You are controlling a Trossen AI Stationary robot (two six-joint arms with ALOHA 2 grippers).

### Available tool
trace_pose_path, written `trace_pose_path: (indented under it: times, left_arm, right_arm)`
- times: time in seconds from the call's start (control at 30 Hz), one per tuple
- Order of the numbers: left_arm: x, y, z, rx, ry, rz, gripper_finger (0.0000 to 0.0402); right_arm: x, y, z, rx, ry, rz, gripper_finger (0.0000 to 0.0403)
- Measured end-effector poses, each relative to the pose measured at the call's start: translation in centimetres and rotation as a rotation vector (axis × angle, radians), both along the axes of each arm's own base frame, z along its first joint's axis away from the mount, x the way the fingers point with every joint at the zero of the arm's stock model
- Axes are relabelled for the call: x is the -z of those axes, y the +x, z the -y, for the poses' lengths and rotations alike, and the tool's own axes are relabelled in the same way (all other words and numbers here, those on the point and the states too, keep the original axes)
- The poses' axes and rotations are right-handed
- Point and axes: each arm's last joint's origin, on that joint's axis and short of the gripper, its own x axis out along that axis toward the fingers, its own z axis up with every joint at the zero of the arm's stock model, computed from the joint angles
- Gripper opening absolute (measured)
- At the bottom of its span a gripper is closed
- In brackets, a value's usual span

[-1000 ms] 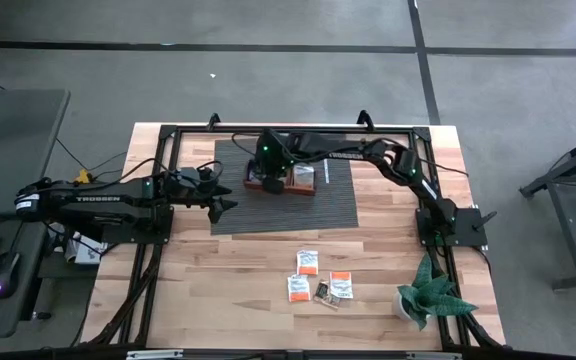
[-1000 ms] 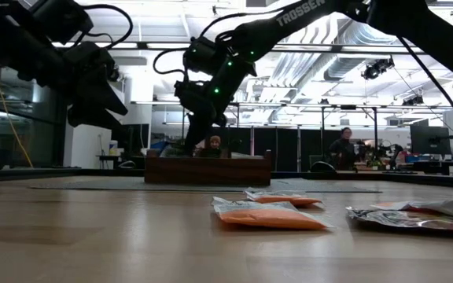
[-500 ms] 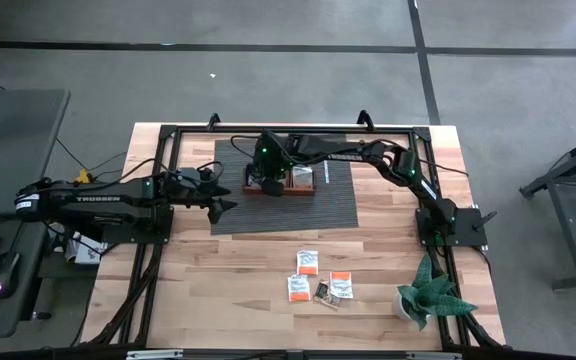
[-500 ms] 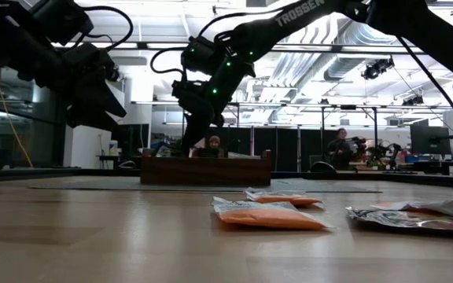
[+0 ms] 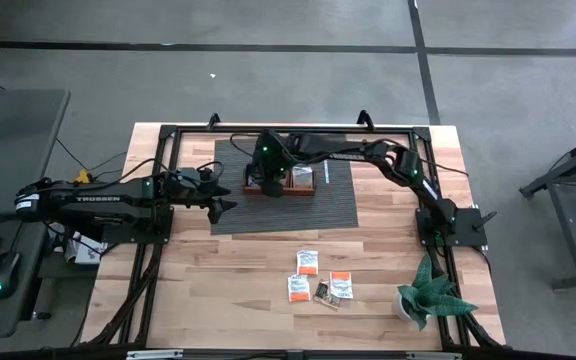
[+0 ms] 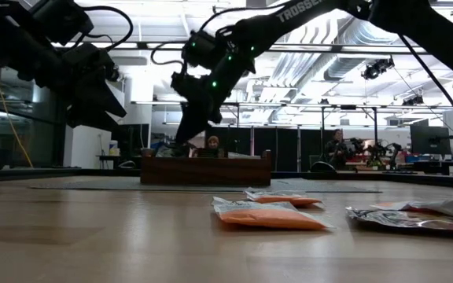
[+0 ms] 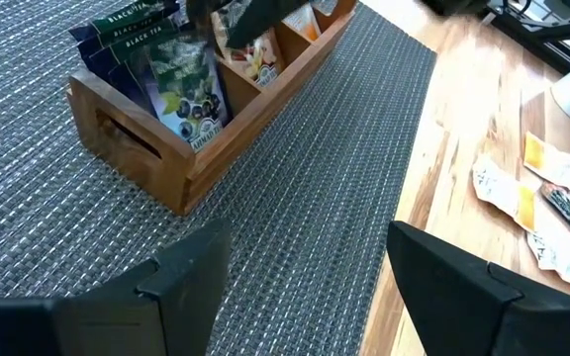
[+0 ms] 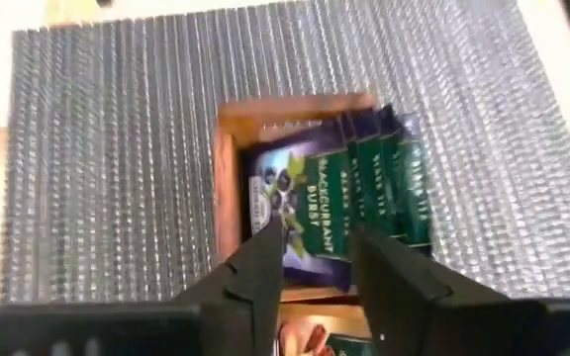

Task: Pick & Place Tea
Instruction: Put the orange tea bag into the right section of the wooden organizer

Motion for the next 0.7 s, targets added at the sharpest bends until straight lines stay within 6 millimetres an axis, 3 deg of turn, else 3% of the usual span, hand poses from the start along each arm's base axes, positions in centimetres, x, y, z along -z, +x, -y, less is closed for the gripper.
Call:
trace_pose_path:
  times: [0.23, 0.43, 0.6, 0.7]
  left_arm:
    - [0.0, 0.0, 0.0, 0.0, 0.0, 0.001, 0.0271]
    - [0.0, 0.0, 0.0, -0.001, 0.001, 0.001, 0.0271]
    - [0.0, 0.0, 0.0, -0.004, 0.003, 0.001, 0.0271]
    - [0.0, 0.0, 0.0, -0.01, 0.007, 0.001, 0.0271]
  right_arm:
    - [-3.3, -1.1, -0.5, 0.006, -0.015, 0.031, 0.0133]
    - [-6.0, -2.7, -2.5, -0.027, 0.0, -0.02, 0.0134]
    - [-6.4, -4.4, -4.5, -0.071, 0.071, -0.175, 0.0134]
    - [-5.3, -5.4, -5.7, -0.094, 0.145, -0.293, 0.0134]
